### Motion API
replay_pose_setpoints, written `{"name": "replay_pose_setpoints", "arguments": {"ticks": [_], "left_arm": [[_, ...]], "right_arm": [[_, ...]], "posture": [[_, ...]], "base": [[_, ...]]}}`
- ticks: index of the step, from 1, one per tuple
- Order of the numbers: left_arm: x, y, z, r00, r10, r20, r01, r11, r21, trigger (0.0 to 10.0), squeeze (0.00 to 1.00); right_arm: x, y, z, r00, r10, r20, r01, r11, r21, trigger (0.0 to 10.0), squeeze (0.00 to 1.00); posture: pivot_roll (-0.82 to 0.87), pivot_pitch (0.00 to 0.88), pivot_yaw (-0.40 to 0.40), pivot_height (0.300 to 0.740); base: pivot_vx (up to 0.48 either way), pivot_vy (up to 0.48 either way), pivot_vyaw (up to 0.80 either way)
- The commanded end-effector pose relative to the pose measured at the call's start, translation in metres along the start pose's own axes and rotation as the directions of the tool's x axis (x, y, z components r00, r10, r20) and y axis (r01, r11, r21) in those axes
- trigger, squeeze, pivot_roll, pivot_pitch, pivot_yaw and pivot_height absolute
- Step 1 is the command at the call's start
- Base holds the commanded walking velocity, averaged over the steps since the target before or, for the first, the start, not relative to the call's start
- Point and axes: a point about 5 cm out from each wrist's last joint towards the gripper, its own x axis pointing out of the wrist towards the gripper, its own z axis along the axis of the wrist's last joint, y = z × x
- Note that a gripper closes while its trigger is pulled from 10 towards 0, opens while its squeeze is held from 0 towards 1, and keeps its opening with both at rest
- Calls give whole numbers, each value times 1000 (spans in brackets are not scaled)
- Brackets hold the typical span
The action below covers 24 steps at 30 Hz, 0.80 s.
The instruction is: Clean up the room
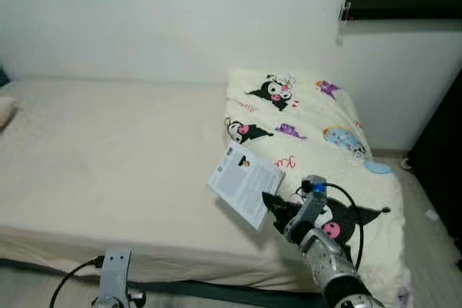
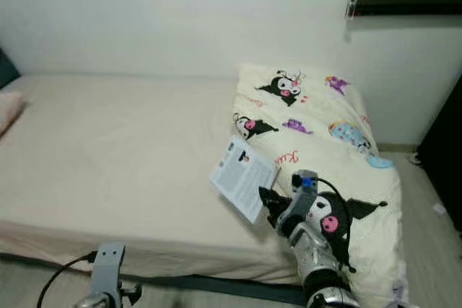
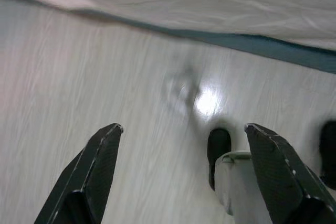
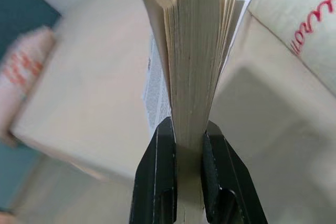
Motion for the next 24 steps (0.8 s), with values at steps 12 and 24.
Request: {"name": "replay_pose_setpoints", "arguments": {"ticks": [12,24], "left_arm": [[-2,-3,-14,999,-18,-37,19,999,27,10000,0],[-2,-7,-15,998,-46,-42,47,998,35,10000,0]], "right_arm": [[-30,-25,-48,979,-125,-160,123,992,-23,10000,0],[-26,-17,-51,984,-82,-160,76,996,-45,10000,0]], "posture": [[47,0,27,695],[43,0,36,695]], "base": [[0,0,713],[0,0,793]]}}
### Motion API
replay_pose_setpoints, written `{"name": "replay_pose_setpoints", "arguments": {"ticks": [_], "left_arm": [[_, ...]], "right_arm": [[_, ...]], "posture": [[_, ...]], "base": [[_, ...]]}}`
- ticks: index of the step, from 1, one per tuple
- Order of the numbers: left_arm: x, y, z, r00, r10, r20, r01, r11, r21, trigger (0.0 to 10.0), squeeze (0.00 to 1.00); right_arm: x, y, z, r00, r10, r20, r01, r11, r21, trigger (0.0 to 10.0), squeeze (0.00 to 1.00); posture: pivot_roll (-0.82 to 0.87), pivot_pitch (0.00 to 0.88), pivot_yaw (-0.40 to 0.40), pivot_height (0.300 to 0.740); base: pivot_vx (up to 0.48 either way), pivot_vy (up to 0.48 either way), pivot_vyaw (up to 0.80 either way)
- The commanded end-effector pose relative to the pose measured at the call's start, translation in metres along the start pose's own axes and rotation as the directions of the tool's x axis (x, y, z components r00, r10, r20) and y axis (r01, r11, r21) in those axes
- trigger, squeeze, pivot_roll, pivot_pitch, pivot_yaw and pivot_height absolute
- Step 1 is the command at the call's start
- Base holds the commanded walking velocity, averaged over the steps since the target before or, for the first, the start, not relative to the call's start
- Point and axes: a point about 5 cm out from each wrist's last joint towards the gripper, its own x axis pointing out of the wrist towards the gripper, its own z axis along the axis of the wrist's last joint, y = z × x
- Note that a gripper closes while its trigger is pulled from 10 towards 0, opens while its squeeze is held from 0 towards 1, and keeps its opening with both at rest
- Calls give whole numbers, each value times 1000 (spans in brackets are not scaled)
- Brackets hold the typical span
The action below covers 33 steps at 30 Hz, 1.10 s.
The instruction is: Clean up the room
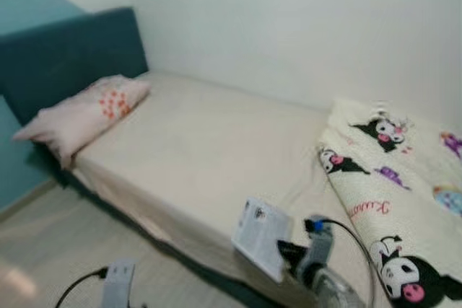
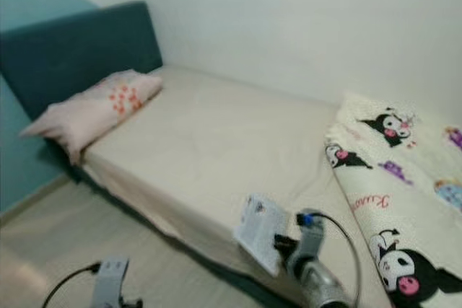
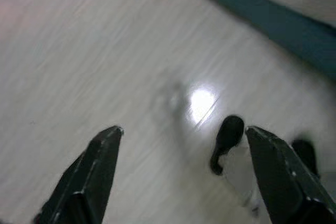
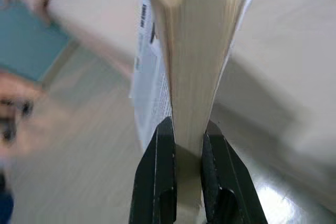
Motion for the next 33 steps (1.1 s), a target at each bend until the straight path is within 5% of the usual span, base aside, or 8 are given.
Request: {"name": "replay_pose_setpoints", "arguments": {"ticks": [1,11,21,33], "left_arm": [[-2,6,-11,999,14,-39,-14,1000,2,10000,0],[-2,2,-14,998,-18,-57,17,1000,-2,10000,0],[-3,2,-18,997,-22,-71,22,1000,10,10000,0],[-3,4,-22,996,-26,-88,30,999,33,10000,0]], "right_arm": [[5,8,5,999,32,15,-31,999,-29,10000,0],[6,13,-1,1000,27,6,-27,1000,-4,10000,0],[4,11,-6,1000,17,-15,-18,999,-28,10000,0],[5,5,2,999,-45,9,45,999,-18,10000,0]], "posture": [[45,0,36,695],[43,0,31,695],[41,0,25,695],[38,0,26,695]], "base": [[0,0,788],[0,0,789],[329,0,786],[402,0,0]]}}
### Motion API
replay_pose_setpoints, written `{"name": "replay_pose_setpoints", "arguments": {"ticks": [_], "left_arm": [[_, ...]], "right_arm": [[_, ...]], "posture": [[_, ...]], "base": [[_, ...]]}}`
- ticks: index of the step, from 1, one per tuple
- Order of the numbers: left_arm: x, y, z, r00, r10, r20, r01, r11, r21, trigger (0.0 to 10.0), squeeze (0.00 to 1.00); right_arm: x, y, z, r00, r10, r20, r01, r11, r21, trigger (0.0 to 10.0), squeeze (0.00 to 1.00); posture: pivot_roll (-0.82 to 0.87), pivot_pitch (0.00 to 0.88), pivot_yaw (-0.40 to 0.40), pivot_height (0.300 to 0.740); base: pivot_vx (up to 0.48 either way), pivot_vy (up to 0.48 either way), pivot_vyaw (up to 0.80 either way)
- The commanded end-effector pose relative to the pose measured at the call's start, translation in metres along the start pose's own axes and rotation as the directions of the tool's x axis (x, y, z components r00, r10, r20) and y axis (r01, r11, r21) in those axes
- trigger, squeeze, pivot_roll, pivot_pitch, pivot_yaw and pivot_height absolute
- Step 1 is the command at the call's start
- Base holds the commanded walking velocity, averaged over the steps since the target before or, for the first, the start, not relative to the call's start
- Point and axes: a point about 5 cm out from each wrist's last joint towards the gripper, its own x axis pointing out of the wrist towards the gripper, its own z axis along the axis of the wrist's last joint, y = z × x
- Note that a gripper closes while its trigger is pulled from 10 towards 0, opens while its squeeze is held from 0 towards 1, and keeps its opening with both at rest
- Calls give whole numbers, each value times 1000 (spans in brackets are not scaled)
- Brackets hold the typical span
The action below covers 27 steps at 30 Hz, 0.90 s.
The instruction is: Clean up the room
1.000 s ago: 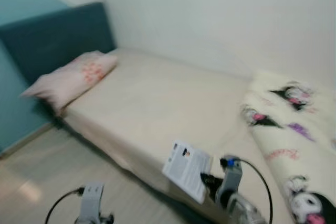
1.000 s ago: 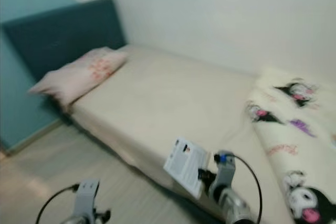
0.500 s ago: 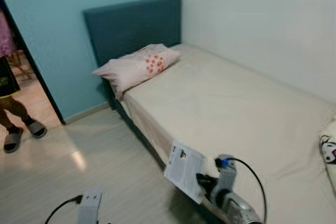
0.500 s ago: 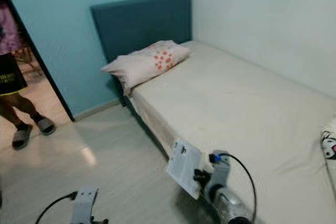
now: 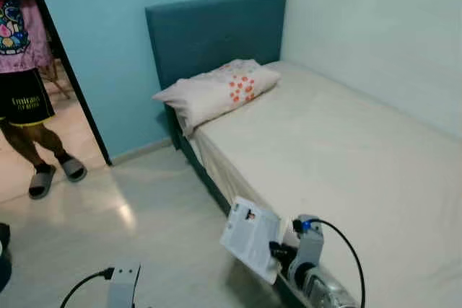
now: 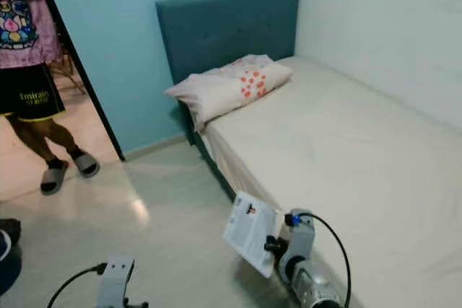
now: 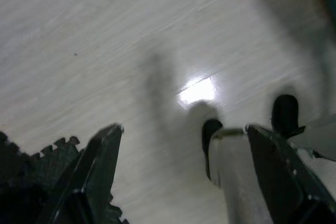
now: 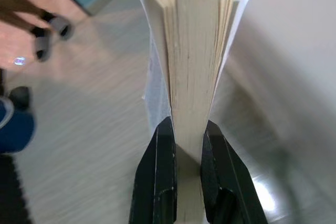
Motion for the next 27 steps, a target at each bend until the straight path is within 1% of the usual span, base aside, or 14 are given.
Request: {"name": "replay_pose_setpoints", "arguments": {"ticks": [1,7,9,15,17,18,19,23,27], "left_arm": [[-1,4,-6,1000,8,-22,-7,1000,11,10000,0],[-1,3,-9,1000,5,-28,-5,1000,14,10000,0],[-1,3,-10,999,4,-32,-3,1000,17,10000,0],[-2,3,-11,999,1,-35,-1,1000,18,10000,0],[-2,3,-11,999,1,-36,0,1000,19,10000,0],[-2,2,-12,999,-1,-38,1,1000,19,10000,0],[-2,2,-12,999,-1,-38,1,1000,19,10000,0],[-2,2,-13,999,-4,-39,4,1000,20,10000,0],[-2,1,-13,999,-7,-39,8,1000,21,10000,0]], "right_arm": [[5,8,7,999,26,37,-27,1000,3,10000,0],[4,9,6,999,34,34,-34,999,-8,10000,0],[4,9,6,998,40,42,-40,999,-8,10000,0],[4,8,6,998,32,49,-32,999,-3,10000,0],[3,8,7,998,27,50,-27,1000,0,10000,0],[3,6,9,997,20,68,-22,999,32,10000,0],[3,6,9,997,20,68,-22,999,32,10000,0],[5,5,18,994,18,112,-27,996,83,10000,0],[5,5,22,993,14,121,-26,995,93,10000,0]], "posture": [[38,0,26,695],[39,0,26,695],[39,0,26,695],[37,0,28,695],[37,0,28,695],[36,0,28,695],[36,0,28,695],[36,0,28,695],[30,0,30,695]], "base": [[480,0,0],[480,0,0],[480,0,500],[480,0,792],[480,0,0],[480,0,0],[480,0,0],[480,0,0],[480,0,0]]}}
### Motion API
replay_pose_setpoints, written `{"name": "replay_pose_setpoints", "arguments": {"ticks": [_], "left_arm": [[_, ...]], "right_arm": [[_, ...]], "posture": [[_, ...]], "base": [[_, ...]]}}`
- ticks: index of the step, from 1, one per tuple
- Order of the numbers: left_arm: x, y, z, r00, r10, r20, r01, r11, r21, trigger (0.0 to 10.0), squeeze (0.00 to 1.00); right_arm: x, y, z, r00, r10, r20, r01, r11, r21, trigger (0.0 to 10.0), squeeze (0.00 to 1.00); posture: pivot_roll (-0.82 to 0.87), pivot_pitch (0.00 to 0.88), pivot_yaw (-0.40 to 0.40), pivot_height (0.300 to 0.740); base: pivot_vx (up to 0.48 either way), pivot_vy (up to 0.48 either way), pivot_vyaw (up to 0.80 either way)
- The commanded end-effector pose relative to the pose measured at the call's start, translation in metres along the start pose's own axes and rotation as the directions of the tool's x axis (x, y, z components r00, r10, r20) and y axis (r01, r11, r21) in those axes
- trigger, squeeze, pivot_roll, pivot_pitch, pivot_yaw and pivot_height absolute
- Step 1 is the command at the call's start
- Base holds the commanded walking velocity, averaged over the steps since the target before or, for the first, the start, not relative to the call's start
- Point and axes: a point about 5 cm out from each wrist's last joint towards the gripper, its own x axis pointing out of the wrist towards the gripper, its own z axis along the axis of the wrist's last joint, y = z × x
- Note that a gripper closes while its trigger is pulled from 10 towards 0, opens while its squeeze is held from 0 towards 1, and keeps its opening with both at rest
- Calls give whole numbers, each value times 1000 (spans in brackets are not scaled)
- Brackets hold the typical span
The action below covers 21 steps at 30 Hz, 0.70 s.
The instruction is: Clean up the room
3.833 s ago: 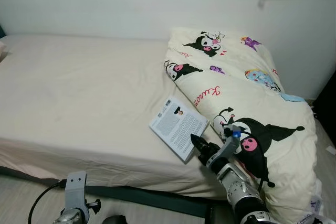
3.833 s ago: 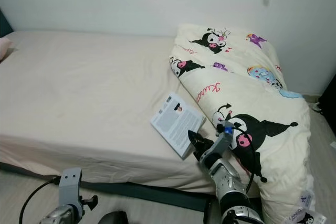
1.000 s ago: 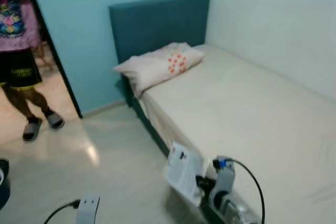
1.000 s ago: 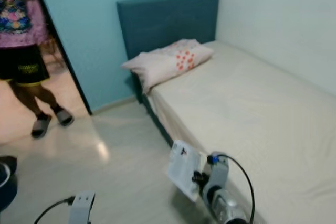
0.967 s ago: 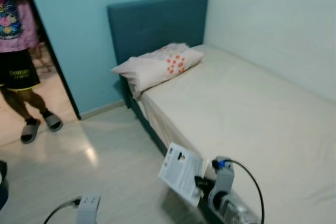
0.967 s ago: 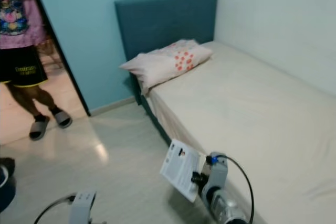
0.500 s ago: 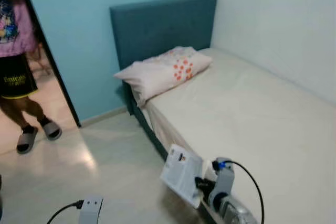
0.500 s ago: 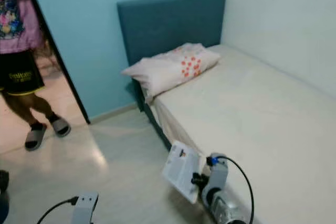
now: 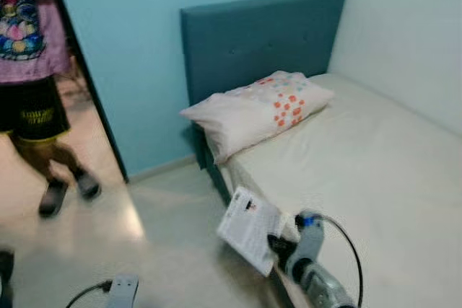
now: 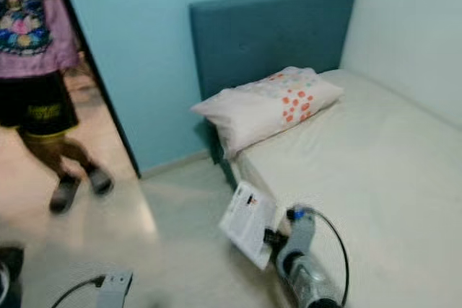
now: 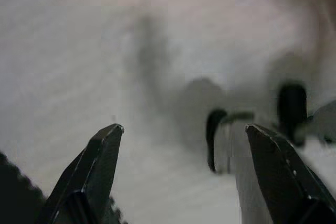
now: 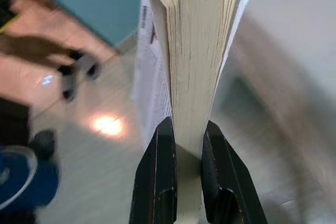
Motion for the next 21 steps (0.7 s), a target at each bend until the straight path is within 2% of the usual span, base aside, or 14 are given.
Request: {"name": "replay_pose_setpoints", "arguments": {"ticks": [1,9,15,18,21], "left_arm": [[-1,-2,-7,1000,-8,-25,8,1000,2,10000,0],[-2,3,-13,999,-3,-35,3,1000,-1,10000,0],[-3,4,-17,999,2,-47,-2,1000,-1,10000,0],[-3,3,-18,999,0,-48,-1,1000,-5,10000,0],[-3,1,-20,999,2,-52,-3,1000,-23,10000,0]], "right_arm": [[1,-4,12,999,-25,46,23,999,23,10000,0],[2,-4,19,996,7,84,-11,999,46,10000,0],[2,-6,20,996,-20,90,15,998,58,10000,0],[1,-7,21,994,-34,105,26,997,76,10000,0],[2,-9,21,995,-63,84,57,996,70,10000,0]], "posture": [[30,0,30,695],[33,0,27,724],[31,0,27,740],[31,0,26,740],[29,0,26,740]], "base": [[480,0,0],[480,0,0],[467,0,0],[364,0,0],[0,0,0]]}}
